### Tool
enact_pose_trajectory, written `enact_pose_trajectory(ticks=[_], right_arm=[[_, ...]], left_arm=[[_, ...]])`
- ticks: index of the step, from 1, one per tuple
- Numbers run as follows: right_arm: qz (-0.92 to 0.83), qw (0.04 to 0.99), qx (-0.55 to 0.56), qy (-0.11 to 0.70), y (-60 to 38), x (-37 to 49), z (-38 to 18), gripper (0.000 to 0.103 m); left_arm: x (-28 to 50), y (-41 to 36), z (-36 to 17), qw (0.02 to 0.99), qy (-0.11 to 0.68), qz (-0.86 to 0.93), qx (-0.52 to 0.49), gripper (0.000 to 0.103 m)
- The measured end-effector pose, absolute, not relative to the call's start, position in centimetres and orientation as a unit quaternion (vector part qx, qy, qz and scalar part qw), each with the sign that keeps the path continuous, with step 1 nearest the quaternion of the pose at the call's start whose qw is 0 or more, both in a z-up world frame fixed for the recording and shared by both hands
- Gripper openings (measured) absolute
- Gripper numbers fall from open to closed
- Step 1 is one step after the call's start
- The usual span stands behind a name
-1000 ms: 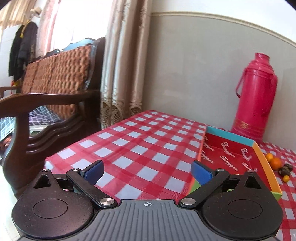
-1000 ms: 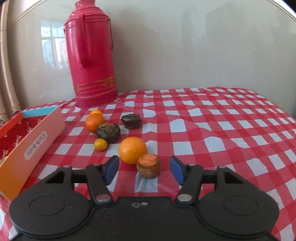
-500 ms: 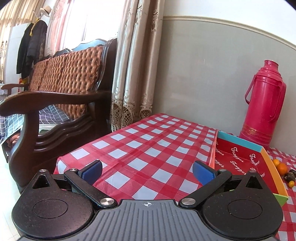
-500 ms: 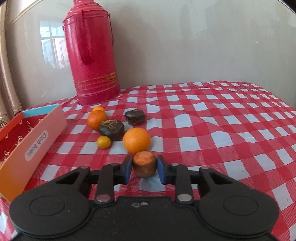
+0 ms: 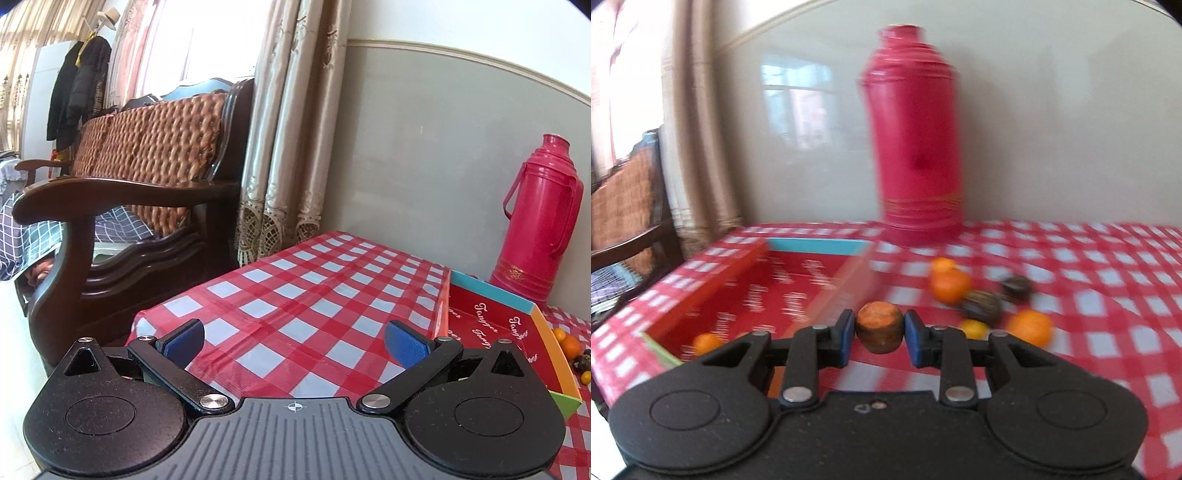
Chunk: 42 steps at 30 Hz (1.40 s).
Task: Organize fruits
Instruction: 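Carry the brown fruit into the box and open the right tool, then grasp the second orange with the left tool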
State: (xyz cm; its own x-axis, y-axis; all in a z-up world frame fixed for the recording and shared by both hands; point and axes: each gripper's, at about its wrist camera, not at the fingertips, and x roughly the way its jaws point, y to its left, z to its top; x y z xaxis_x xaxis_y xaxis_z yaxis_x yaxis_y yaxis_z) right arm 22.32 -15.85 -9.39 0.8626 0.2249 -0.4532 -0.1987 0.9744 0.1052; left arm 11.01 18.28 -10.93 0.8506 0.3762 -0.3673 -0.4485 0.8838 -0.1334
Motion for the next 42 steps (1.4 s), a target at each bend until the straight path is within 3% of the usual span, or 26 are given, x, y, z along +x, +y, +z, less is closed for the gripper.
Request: enact_pose_trajectory(ticks=[16, 21, 23, 28, 36, 42], right_arm=[[0.241, 0.932, -0.019, 0.269, -4.6, 22.5, -10.4, 0.021], [0.243, 0.932, -0.021, 0.269, -4.1, 22.2, -10.4, 0.026], [0.242, 0.933, -0.019, 0.265, -4.4, 22.1, -10.2, 0.03], [0.231, 0.941, -0.006, 0.246, -5.7, 21.5, -9.3, 0.053], [0.172, 0.961, -0.002, 0.217, -10.4, 20.3, -8.3, 0.069], [0.08, 0.976, -0.004, 0.203, -16.0, 19.5, -9.0, 0.076]], left_arm=[[8.7, 21.7, -11.0, 0.948, 0.157, 0.248, -0.124, 0.103], [8.6, 22.0, -11.0, 0.947, 0.156, 0.251, -0.126, 0.103], [8.6, 22.0, -11.1, 0.947, 0.156, 0.25, -0.126, 0.103], [9.0, 21.3, -11.1, 0.95, 0.158, 0.243, -0.119, 0.103], [9.9, 19.4, -11.0, 0.955, 0.162, 0.226, -0.101, 0.103], [11.2, 16.2, -10.9, 0.963, 0.166, 0.199, -0.07, 0.103]])
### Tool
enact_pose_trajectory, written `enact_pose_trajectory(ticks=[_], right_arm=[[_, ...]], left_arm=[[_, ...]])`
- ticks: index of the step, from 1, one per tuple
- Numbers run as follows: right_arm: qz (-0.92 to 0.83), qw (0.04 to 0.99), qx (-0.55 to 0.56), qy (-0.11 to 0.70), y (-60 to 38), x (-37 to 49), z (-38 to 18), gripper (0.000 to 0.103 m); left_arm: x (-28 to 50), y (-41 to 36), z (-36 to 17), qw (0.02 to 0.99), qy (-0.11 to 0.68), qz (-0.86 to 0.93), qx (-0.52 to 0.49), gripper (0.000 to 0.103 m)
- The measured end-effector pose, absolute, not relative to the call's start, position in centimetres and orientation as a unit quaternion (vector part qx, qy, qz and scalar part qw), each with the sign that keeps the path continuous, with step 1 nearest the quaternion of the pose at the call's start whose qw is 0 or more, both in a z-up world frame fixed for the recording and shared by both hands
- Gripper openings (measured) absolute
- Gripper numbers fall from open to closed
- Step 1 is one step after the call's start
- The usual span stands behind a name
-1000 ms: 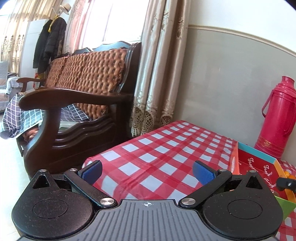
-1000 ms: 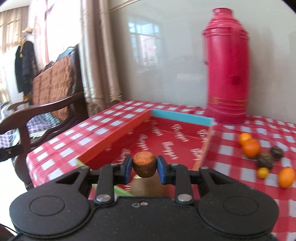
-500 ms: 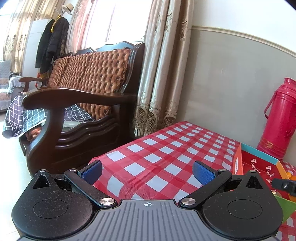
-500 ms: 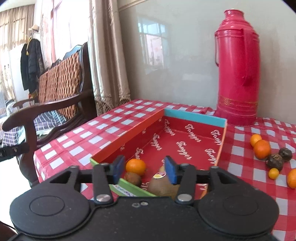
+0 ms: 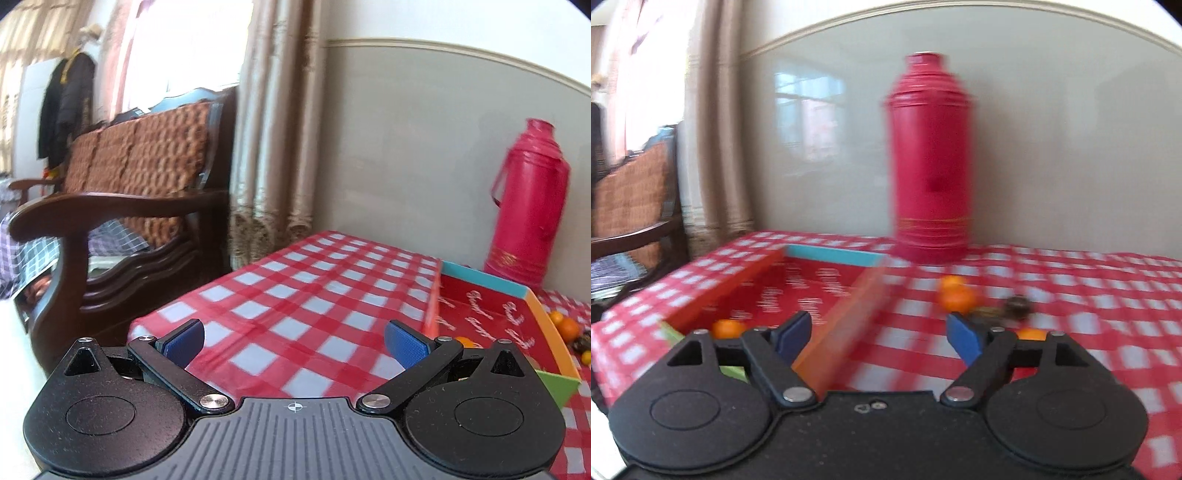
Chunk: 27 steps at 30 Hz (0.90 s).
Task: Organize fruits
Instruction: 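Grasp the second orange with the left tool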
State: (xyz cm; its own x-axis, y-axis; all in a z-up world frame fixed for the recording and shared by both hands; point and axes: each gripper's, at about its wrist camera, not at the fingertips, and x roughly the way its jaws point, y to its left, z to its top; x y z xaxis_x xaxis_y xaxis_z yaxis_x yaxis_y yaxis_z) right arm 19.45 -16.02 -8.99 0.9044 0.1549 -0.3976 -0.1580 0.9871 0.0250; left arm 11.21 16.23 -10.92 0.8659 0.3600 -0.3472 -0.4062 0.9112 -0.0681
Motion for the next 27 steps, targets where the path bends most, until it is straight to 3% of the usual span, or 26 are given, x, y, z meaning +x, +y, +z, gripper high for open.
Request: enact_pose_trajectory(ticks=[11, 17, 27], right_arm=[[-0.094, 0.979, -0.007, 0.178, -24.2, 16.7, -10.7, 0.083], [-0.171, 0.974, 0.003, 0.151, -28.0, 14.8, -10.4, 0.092], [-0.25, 0.957, 0.023, 0.145, -33.3, 12.0, -10.7, 0.097]], left_arm=[[14.4, 5.4, -8.6, 0.984, 0.165, 0.067, -0.017, 0.103], [17.5, -3.0, -7.3, 0.984, 0.176, -0.031, 0.005, 0.103], [22.2, -14.2, -9.7, 0.965, 0.225, -0.122, 0.052, 0.103]])
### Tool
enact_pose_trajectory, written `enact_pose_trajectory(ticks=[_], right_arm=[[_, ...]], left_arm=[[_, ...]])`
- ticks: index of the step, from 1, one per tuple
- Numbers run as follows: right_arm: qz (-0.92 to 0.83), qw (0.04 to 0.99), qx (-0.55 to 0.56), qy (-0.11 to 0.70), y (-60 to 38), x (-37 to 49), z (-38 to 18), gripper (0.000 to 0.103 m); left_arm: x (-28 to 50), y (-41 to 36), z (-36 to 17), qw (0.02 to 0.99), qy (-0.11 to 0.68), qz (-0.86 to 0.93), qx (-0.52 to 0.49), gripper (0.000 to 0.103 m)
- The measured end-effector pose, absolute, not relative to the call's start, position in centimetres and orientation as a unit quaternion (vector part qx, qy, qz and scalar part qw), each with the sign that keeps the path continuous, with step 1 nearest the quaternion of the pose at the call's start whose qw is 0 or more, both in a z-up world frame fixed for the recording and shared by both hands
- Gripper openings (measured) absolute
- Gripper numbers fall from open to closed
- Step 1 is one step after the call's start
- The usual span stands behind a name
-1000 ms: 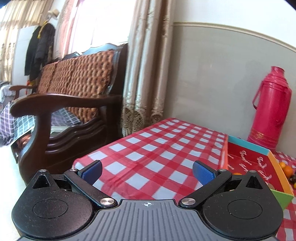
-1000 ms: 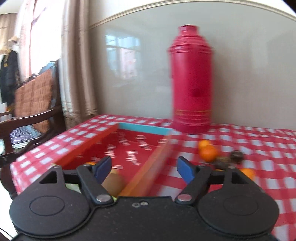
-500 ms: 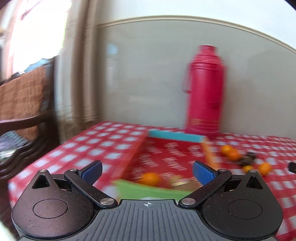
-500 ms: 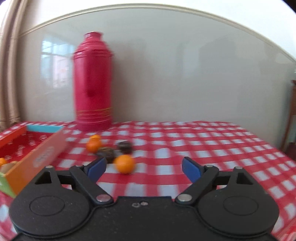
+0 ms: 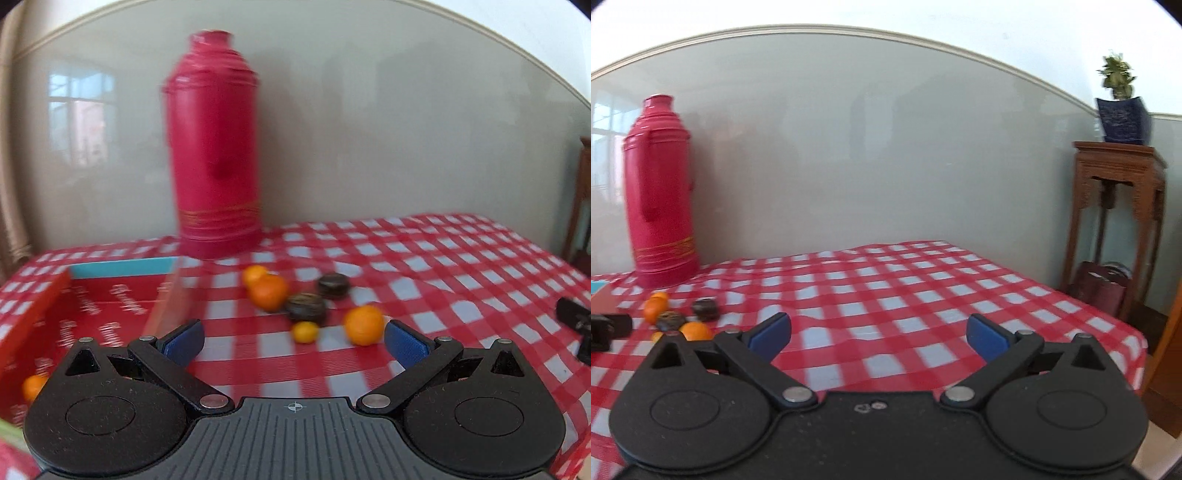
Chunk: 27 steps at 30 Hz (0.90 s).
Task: Organize fruits
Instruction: 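Grasp the second orange with the left tool, then carry the orange into the box and open the left tool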
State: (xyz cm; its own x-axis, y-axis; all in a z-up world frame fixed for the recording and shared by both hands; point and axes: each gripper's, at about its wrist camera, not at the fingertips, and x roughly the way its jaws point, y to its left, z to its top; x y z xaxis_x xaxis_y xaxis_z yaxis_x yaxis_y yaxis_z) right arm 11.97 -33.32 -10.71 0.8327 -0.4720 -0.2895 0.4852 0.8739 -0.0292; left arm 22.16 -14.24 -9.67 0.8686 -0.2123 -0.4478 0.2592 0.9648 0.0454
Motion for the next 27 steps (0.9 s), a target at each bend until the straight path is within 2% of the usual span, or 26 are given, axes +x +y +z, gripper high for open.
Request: enact_pose_trajectory(ticks=[8, 9, 11, 15, 17, 19, 22, 27], right_arm=[[-0.279, 0.95, 0.026, 0.14, -35.4, 10.1, -10.7, 0.097], [-0.283, 0.949, 0.027, 0.139, -35.7, 10.1, -10.7, 0.097], [-0.287, 0.947, 0.036, 0.139, -36.3, 9.9, -10.6, 0.097], [-0.283, 0.947, 0.054, 0.139, -36.9, 9.6, -10.7, 0.097], [-0.282, 0.948, 0.053, 0.139, -36.9, 9.6, -10.7, 0.097], [-0.277, 0.949, 0.051, 0.14, -36.9, 9.7, -10.7, 0.097], [-0.272, 0.95, 0.051, 0.142, -36.7, 9.8, -10.7, 0.097], [-0.263, 0.953, 0.051, 0.143, -36.4, 10.1, -10.8, 0.097]], left_arm=[[24.8, -19.8, -11.4, 0.957, 0.233, -0.154, 0.081, 0.101], [25.1, -20.2, -11.4, 0.956, 0.235, -0.156, 0.082, 0.098], [26.0, -21.0, -11.9, 0.951, 0.247, -0.167, 0.082, 0.086], [27.1, -21.6, -12.7, 0.947, 0.264, -0.166, 0.077, 0.079], [27.5, -21.9, -13.2, 0.944, 0.274, -0.165, 0.078, 0.057], [27.7, -21.9, -13.5, 0.945, 0.276, -0.158, 0.08, 0.054], [27.9, -21.7, -13.9, 0.946, 0.277, -0.147, 0.082, 0.04], [27.9, -21.4, -13.9, 0.946, 0.277, -0.15, 0.079, 0.04]])
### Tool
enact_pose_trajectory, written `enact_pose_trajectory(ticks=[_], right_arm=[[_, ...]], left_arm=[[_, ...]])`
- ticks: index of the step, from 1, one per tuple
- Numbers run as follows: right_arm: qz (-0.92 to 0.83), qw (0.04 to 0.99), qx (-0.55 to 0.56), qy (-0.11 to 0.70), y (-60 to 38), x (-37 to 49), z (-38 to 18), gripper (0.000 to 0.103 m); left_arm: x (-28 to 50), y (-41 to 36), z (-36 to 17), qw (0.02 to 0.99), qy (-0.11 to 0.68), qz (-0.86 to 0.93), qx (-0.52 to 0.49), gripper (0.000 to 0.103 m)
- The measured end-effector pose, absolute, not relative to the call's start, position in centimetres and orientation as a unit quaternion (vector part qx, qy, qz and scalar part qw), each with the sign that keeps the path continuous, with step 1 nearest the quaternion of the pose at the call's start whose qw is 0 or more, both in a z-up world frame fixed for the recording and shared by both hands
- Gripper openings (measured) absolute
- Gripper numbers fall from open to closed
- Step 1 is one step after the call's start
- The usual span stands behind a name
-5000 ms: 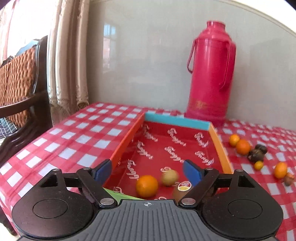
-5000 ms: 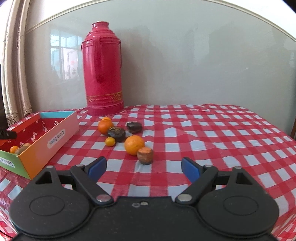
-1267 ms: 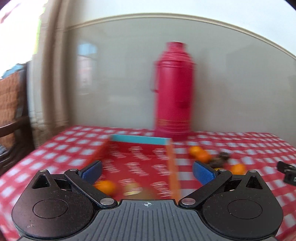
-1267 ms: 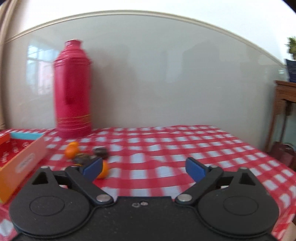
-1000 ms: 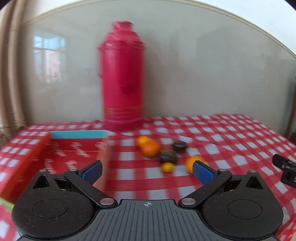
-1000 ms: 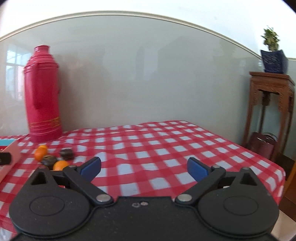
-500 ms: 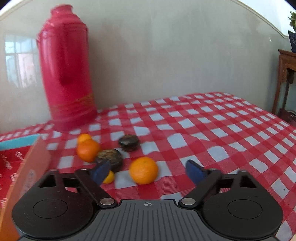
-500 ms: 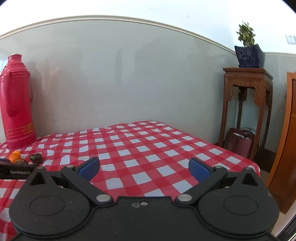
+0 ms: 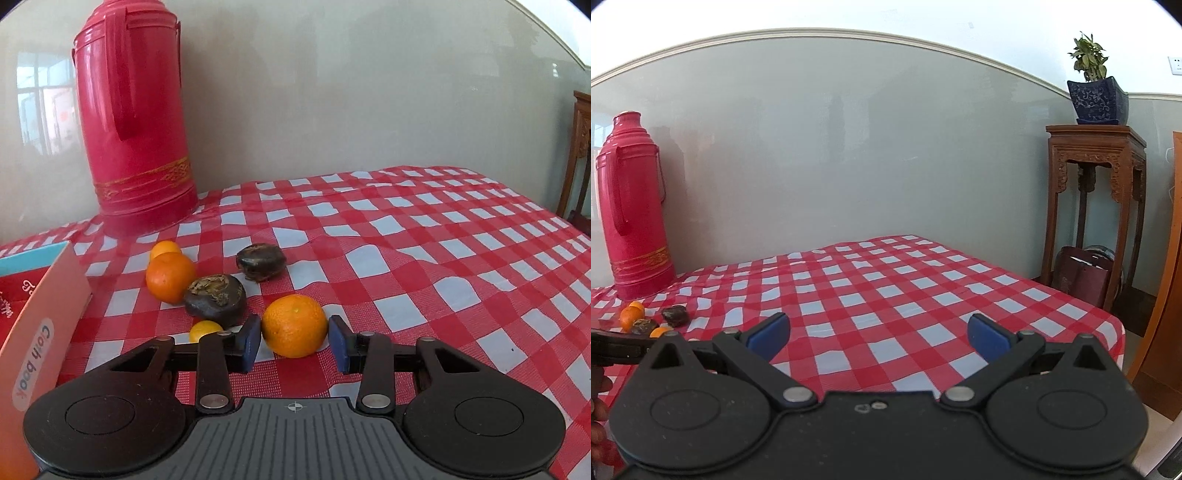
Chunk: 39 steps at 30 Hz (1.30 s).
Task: Organize fruits
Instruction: 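Carry the orange into the box and open the left tool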
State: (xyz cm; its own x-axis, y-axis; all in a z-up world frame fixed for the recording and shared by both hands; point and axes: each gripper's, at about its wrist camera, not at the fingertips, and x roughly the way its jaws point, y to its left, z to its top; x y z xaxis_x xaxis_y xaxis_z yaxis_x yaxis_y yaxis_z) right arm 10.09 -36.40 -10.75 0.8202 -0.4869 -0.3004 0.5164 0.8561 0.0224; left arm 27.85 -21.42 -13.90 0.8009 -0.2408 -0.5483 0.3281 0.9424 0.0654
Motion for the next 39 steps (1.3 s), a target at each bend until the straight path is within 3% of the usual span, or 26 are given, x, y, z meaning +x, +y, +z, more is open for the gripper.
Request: enact_pose_trajectory(ticks=[11, 20, 28, 37, 39], right_arm=[[-0.237, 0.959, 0.05, 0.149, -35.3, 11.0, -10.9, 0.097], [-0.195, 0.968, 0.034, 0.155, -32.6, 12.5, -11.1, 0.097], [-0.147, 0.977, 0.008, 0.156, -29.2, 13.8, -11.2, 0.097], [-0.086, 0.984, -0.018, 0.157, -25.0, 15.1, -11.3, 0.097], [-0.075, 0.984, -0.021, 0.16, -24.2, 15.5, -11.4, 0.097]], left_arm=[[26.2, -18.4, -11.0, 0.959, 0.241, -0.14, 0.057, 0.039], [23.9, -8.7, -8.0, 0.976, 0.202, -0.054, 0.056, 0.039], [23.1, -0.2, -9.4, 0.972, 0.228, 0.039, 0.04, 0.039], [22.1, 3.4, -10.9, 0.964, 0.257, 0.07, 0.008, 0.04], [21.8, 3.7, -10.8, 0.965, 0.254, 0.068, 0.004, 0.046]])
